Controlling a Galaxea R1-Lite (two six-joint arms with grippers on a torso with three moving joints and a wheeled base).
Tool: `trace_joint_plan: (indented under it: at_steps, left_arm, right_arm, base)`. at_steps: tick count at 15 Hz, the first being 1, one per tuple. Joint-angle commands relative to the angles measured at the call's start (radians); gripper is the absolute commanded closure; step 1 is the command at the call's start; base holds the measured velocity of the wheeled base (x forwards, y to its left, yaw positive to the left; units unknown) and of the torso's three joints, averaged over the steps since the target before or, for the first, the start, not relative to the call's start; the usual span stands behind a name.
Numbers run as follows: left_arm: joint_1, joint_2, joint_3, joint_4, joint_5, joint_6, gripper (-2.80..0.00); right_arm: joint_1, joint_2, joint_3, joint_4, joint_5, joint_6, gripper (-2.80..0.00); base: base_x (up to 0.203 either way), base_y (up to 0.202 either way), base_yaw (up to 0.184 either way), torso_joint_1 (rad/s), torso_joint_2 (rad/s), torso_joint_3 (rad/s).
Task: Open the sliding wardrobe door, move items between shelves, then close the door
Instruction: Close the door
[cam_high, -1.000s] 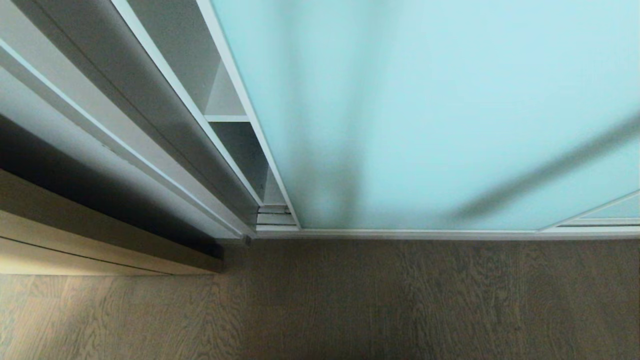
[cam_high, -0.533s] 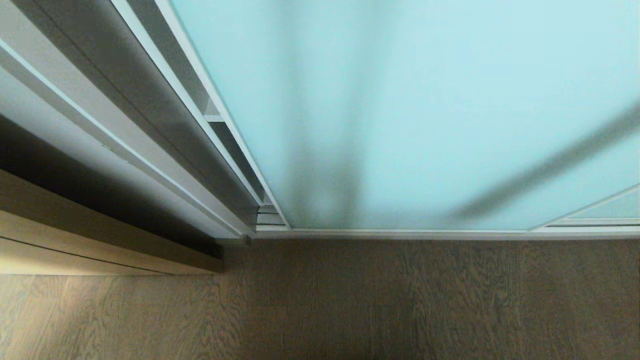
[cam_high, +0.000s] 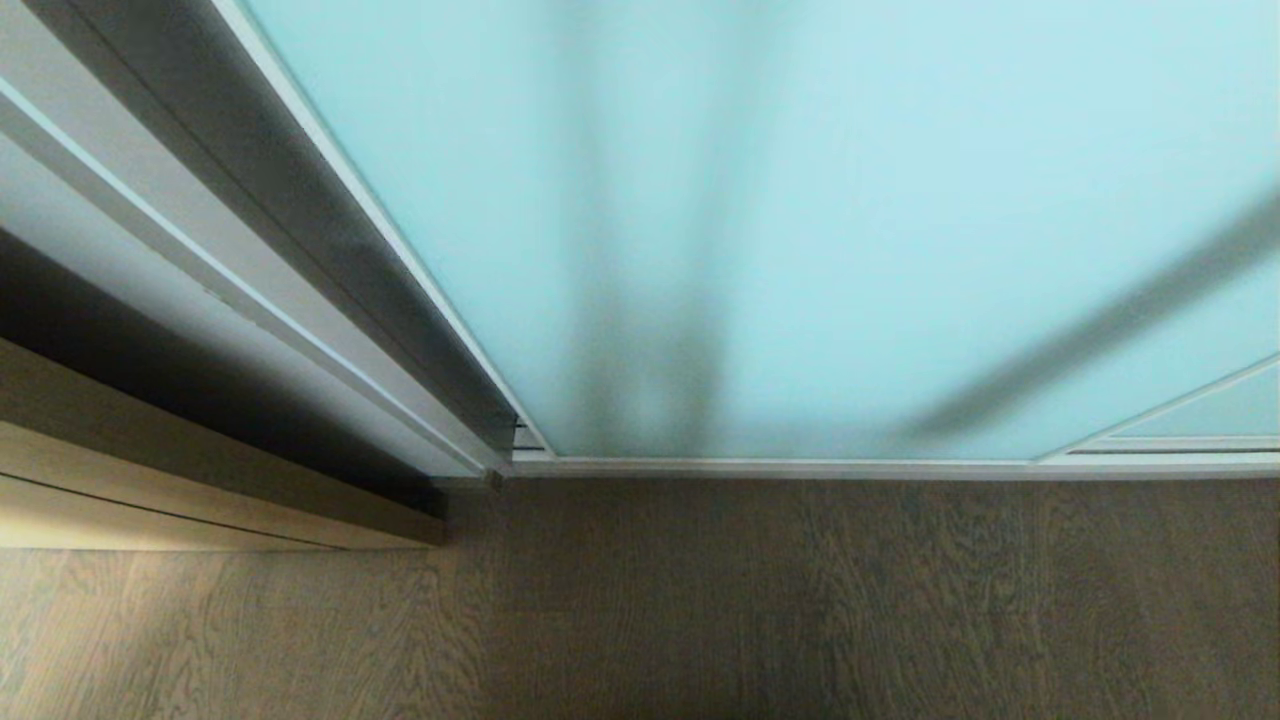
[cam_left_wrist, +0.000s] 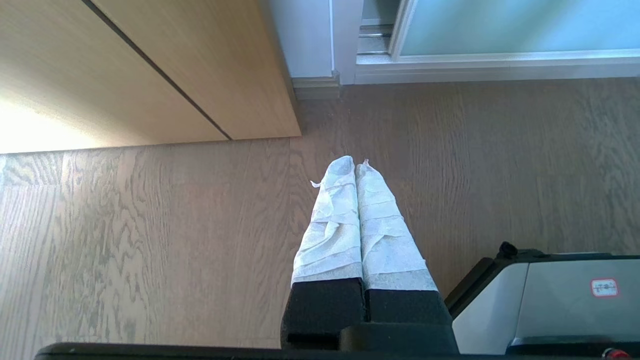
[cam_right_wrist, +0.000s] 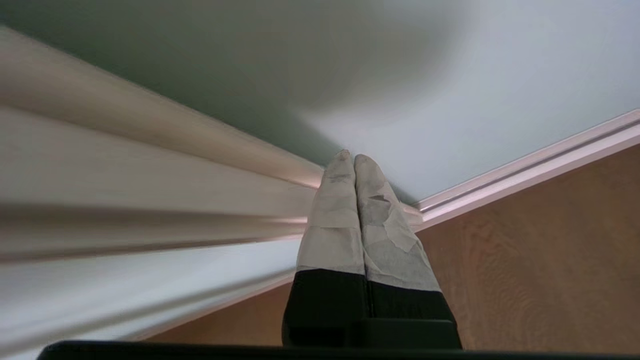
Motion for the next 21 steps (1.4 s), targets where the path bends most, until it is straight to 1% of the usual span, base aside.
trace_joint_plan:
  at_steps: [1, 4, 10, 16, 18, 21]
  left_arm:
    - [0.000, 0.002, 0.000, 0.001, 0.000, 0.000, 0.00]
    - [0.000, 0.002, 0.000, 0.001, 0.000, -0.001, 0.00]
    - [0.000, 0.002, 0.000, 0.001, 0.000, 0.000, 0.00]
    - [0.000, 0.002, 0.000, 0.001, 0.000, 0.000, 0.00]
    - [0.000, 0.002, 0.000, 0.001, 0.000, 0.000, 0.00]
    - [0.000, 0.002, 0.000, 0.001, 0.000, 0.000, 0.00]
  right_arm:
    - [0.015, -0.035, 0.036, -0.011, 0.005, 0.002, 0.00]
    - [0.044, -0.064, 0.096, -0.058, 0.003, 0.002, 0.00]
    - [0.071, -0.069, 0.122, -0.061, 0.003, 0.002, 0.00]
    - [0.135, -0.125, 0.205, -0.082, 0.003, 0.002, 0.00]
    - [0.134, -0.137, 0.226, -0.094, 0.004, 0.002, 0.00]
    - [0.128, -0.139, 0.240, -0.150, 0.003, 0.000, 0.00]
  base:
    - [0.000, 0.000, 0.000, 0.000, 0.00, 0.000]
    - [0.000, 0.000, 0.000, 0.000, 0.00, 0.000]
    - [0.000, 0.000, 0.000, 0.000, 0.00, 0.000]
    - [0.000, 0.000, 0.000, 0.000, 0.00, 0.000]
    - [0.000, 0.000, 0.000, 0.000, 0.00, 0.000]
    - [0.000, 0.000, 0.000, 0.000, 0.00, 0.000]
